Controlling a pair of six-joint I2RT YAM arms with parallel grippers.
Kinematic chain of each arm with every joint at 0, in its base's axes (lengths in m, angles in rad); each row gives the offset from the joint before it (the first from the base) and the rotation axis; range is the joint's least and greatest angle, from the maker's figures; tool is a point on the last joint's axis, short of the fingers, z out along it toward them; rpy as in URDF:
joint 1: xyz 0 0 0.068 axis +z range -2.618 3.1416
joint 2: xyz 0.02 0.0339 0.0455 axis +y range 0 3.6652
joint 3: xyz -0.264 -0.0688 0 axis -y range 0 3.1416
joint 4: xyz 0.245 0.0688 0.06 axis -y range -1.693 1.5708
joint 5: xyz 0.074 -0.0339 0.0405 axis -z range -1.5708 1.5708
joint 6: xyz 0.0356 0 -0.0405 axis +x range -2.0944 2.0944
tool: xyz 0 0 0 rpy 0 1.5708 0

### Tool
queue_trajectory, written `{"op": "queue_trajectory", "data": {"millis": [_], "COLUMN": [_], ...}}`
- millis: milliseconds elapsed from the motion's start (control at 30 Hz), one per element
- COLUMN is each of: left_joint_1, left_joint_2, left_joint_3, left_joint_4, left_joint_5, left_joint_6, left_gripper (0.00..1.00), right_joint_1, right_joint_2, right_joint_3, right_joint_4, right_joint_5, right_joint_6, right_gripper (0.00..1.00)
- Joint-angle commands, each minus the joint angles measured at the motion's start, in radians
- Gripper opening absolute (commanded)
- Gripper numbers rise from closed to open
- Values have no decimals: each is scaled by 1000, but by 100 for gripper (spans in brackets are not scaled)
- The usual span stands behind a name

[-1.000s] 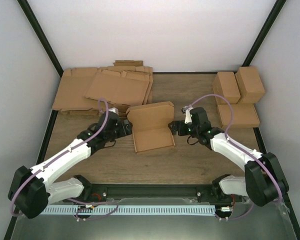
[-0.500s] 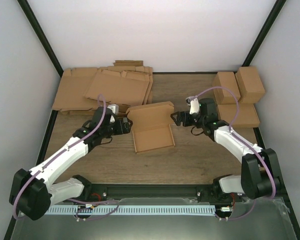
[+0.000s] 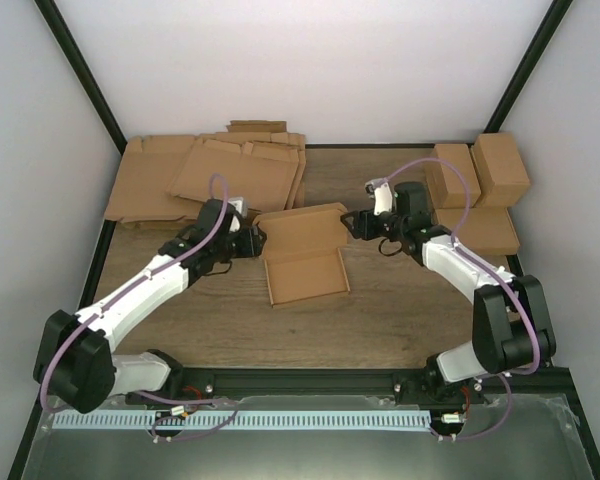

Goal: Fold the paper box

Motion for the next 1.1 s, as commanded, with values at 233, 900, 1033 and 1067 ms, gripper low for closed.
{"op": "queue_trajectory", "data": {"millis": [233, 900, 1033, 1067], "left_joint_1": [3, -13, -38, -47], "left_joint_2": [80, 88, 77, 72], "left_joint_3": [96, 89, 69, 62], "left_joint_4": [-48, -34, -12, -7], "left_joint_5": [-37, -1, -7, -14], "left_joint_6": [-5, -47, -78, -87], "left_gripper": [27, 16, 15, 15], "right_joint_1": [30, 159, 185, 193], "right_joint_2": [57, 51, 14, 1], "right_joint_3": [107, 114, 73, 64], "right_joint_4": [-17, -111, -83, -76], "right_joint_5": [7, 135, 146, 152], "right_joint_6": [-46, 14, 75, 88], "right_gripper": [48, 31, 27, 25]}}
